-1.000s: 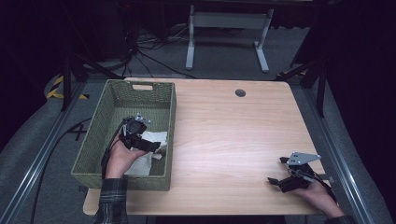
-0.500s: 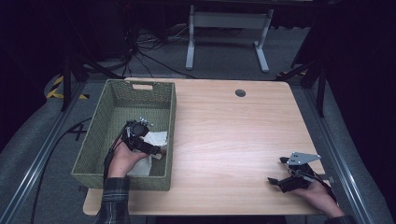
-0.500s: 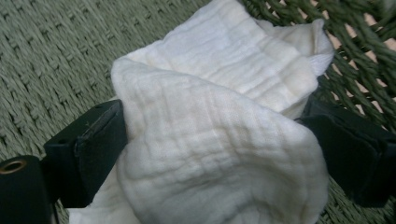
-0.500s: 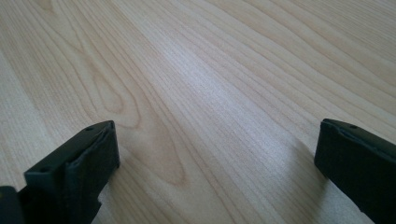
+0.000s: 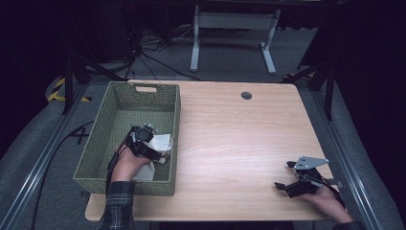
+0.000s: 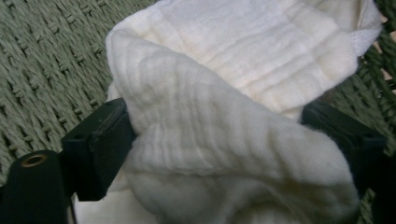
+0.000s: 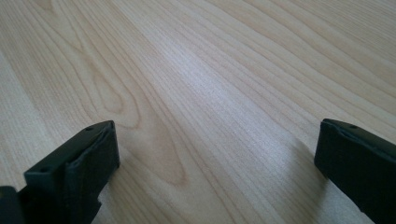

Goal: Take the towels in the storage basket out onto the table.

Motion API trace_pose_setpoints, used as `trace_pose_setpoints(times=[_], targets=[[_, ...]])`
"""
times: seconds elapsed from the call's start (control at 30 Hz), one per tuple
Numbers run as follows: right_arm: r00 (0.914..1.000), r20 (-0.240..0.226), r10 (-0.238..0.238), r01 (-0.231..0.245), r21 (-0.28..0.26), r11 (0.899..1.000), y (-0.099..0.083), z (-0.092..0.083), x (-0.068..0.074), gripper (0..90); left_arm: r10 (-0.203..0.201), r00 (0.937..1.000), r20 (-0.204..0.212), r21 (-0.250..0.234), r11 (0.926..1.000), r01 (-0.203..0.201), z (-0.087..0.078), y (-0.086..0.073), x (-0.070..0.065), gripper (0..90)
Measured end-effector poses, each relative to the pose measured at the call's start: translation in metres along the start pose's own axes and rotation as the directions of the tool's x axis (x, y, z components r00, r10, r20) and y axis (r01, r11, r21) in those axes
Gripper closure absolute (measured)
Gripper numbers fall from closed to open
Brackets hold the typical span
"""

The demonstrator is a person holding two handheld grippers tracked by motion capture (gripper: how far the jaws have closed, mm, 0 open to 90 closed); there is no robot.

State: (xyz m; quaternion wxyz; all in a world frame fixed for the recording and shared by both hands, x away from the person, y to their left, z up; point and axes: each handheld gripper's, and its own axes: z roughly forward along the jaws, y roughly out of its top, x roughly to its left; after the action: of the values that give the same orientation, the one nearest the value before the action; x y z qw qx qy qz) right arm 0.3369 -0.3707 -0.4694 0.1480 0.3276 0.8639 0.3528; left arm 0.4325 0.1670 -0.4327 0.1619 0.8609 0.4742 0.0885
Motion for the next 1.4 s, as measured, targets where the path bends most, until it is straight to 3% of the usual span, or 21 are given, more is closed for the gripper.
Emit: trace_pose_setpoints(times=[0.23, 0.33, 0.43, 0.53, 0.73, 0.9, 1.13, 1.17, 1.4], targets=[[1.0, 0.0, 0.0, 0.0, 0.0, 1.0, 0.0, 0.0, 0.0, 0.2, 0.047, 0.9978, -0.047, 0.032, 0.9985, -0.045, -0.001, 0.0, -0.005, 29.3], [1.0, 0.0, 0.001, -0.001, 0.0, 1.0, 0.0, 0.0, 0.0, 0.2, 0.061, 0.9956, -0.072, 0.044, 0.9973, -0.058, -0.004, 0.0, -0.006, 42.9], [1.0, 0.0, 0.0, 0.0, 0.0, 1.0, 0.0, 0.0, 0.0, 0.2, 0.044, 0.9957, -0.082, 0.043, 0.9983, -0.04, -0.007, -0.001, -0.006, 60.3], [1.0, 0.0, 0.0, 0.0, 0.0, 1.0, 0.0, 0.0, 0.0, 0.2, 0.004, 0.9977, -0.068, 0.043, 0.9991, -0.001, -0.01, -0.001, -0.004, 68.4], [1.0, 0.0, 0.0, 0.0, 0.0, 1.0, 0.0, 0.0, 0.0, 0.2, -0.062, 0.998, 0.011, -0.019, 0.9979, 0.062, -0.019, -0.001, 0.002, 72.2], [1.0, 0.0, 0.0, 0.0, 0.0, 1.0, 0.0, 0.0, 0.0, 0.2, -0.086, 0.9959, 0.03, -0.082, 0.9927, 0.088, -0.028, -0.002, 0.006, 72.1], [1.0, 0.0, 0.0, 0.0, 0.0, 1.0, 0.0, 0.0, 0.0, 0.2, -0.092, 0.9911, 0.097, -0.175, 0.9787, 0.108, -0.04, -0.004, 0.009, 71.8], [1.0, 0.0, 0.0, 0.0, 0.0, 1.0, 0.0, 0.0, 0.0, 0.2, -0.095, 0.9892, 0.111, -0.197, 0.9737, 0.116, -0.042, -0.004, 0.01, 71.8], [1.0, 0.0, 0.0, 0.0, 0.0, 1.0, 0.0, 0.0, 0.0, 0.2, -0.091, 0.9853, 0.145, -0.267, 0.9552, 0.127, -0.058, -0.007, 0.013, 72.2]])
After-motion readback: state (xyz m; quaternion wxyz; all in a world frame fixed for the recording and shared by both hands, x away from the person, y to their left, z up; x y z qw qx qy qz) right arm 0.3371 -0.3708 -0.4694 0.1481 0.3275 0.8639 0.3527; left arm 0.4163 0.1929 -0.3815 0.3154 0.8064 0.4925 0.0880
